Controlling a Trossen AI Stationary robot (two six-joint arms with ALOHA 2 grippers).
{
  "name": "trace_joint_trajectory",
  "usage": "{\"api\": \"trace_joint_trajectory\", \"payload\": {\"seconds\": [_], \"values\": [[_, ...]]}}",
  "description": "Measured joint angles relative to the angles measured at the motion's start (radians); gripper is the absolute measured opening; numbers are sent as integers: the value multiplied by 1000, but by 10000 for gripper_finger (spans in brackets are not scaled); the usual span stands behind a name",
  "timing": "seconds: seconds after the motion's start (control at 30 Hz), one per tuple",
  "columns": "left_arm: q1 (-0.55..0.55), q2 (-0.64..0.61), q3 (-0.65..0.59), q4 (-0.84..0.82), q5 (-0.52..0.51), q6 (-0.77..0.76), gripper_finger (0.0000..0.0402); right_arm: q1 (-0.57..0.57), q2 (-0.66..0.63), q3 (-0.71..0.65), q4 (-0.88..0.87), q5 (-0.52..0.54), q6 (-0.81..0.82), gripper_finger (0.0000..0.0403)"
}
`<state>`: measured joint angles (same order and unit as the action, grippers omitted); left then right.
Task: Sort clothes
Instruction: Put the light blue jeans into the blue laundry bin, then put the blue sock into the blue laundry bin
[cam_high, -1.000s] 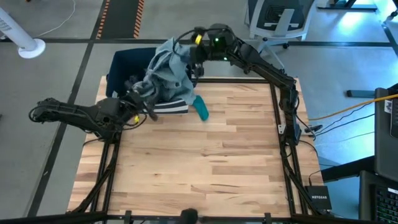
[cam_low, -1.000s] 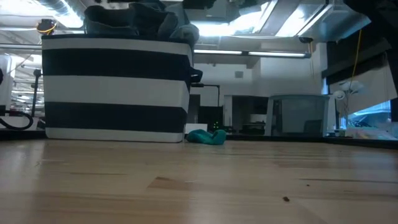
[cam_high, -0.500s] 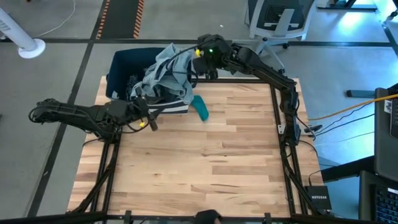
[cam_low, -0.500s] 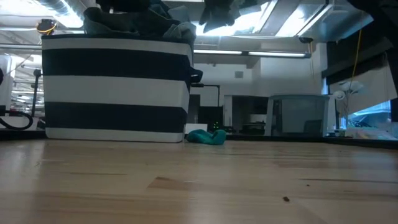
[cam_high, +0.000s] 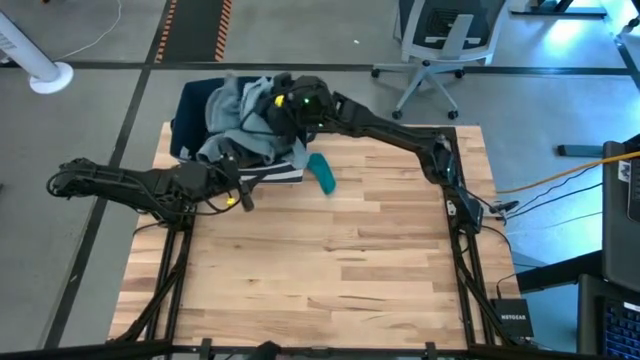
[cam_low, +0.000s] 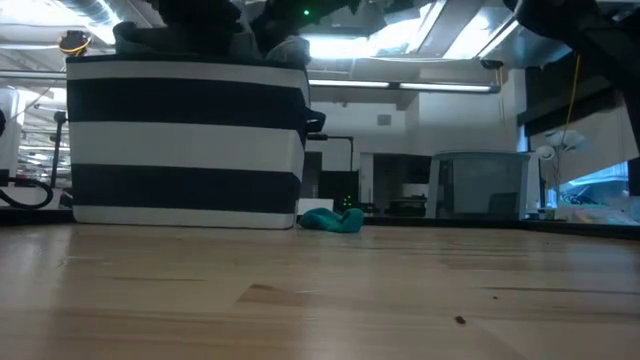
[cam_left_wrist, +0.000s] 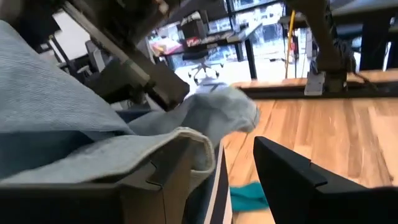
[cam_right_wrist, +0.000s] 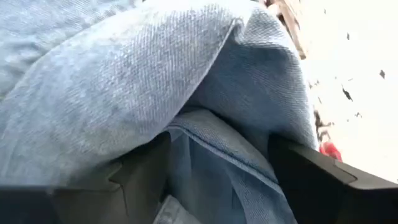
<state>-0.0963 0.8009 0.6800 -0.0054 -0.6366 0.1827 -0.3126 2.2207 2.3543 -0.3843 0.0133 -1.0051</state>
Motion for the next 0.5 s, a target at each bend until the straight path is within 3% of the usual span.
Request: {"api": "trace_joint_trajectory", "payload": {"seconds": [0.1, 0.3, 0.5], "values": [[0, 0, 0, -49, -3, -33, 169, 15, -9, 0, -62, 53, -84, 289], [0, 0, 0, -111, -8, -125, 169, 40, -113, 0, -412, 286, -153, 289], [0, 0, 0, -110, -21, -141, 169, 50, -221, 1, -733, 328, -44, 289]]}}
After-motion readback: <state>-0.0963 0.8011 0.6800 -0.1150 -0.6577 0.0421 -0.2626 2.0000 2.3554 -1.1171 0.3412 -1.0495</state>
